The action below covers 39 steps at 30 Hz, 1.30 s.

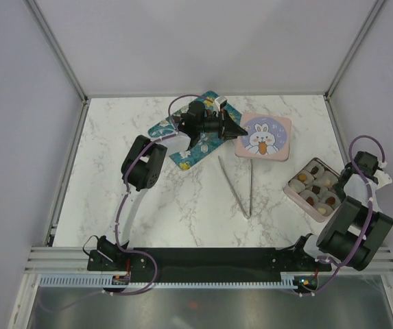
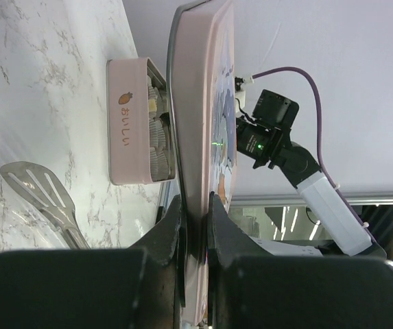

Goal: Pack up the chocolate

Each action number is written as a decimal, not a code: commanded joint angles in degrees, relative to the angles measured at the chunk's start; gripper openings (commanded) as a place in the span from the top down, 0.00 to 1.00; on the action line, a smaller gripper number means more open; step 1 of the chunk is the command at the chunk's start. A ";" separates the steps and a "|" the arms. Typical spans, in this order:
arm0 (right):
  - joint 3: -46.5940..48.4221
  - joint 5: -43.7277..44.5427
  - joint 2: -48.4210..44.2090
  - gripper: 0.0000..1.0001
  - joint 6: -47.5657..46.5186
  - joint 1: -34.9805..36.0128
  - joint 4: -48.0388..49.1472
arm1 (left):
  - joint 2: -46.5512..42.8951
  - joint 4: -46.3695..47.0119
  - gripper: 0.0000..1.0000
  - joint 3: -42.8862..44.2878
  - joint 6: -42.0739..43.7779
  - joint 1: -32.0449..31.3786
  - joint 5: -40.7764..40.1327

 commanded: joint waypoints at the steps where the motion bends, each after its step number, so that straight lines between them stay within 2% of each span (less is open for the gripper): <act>1: -1.49 -5.16 -1.67 0.56 -1.63 -0.26 7.19 | -0.59 3.00 0.98 1.27 -0.74 -0.26 0.90; 8: -3.52 -17.38 -0.36 0.71 -3.57 0.61 15.72 | 0.11 0.80 0.98 2.50 1.46 -0.35 0.82; 12: -3.43 -23.19 1.84 0.74 -2.95 2.80 20.99 | 0.73 0.10 0.98 3.21 2.42 -0.70 0.90; 20: -2.55 -30.22 5.62 0.78 -6.36 5.10 24.85 | 2.48 -5.61 0.98 6.36 7.60 -2.37 1.96; 21: -2.29 -31.10 6.14 0.80 -7.42 5.45 25.30 | 3.53 -6.75 0.98 7.41 8.57 -2.55 2.05; 22: -1.59 -32.42 7.19 0.89 -8.57 5.62 25.13 | 3.98 -8.07 0.98 8.56 9.45 -2.72 2.31; 23: -1.41 -33.04 7.55 0.92 -9.80 5.63 25.13 | 4.50 -9.12 0.98 10.39 10.50 -3.07 2.31; 27: -1.94 -36.81 8.70 1.00 -15.07 5.71 26.00 | 6.70 -9.31 0.98 13.40 10.34 -3.34 1.79; 32: -3.43 -37.27 8.61 1.00 -16.40 5.71 27.68 | 7.93 -8.17 0.98 15.68 8.24 -3.08 -0.41; 34: -2.99 -37.09 8.35 1.00 -17.01 5.80 25.92 | 8.20 -5.01 0.98 15.77 6.22 -2.81 -0.68; 39: -2.03 -34.02 5.80 0.91 -18.68 7.20 21.10 | 8.55 -4.39 0.98 15.69 4.01 -2.46 -1.29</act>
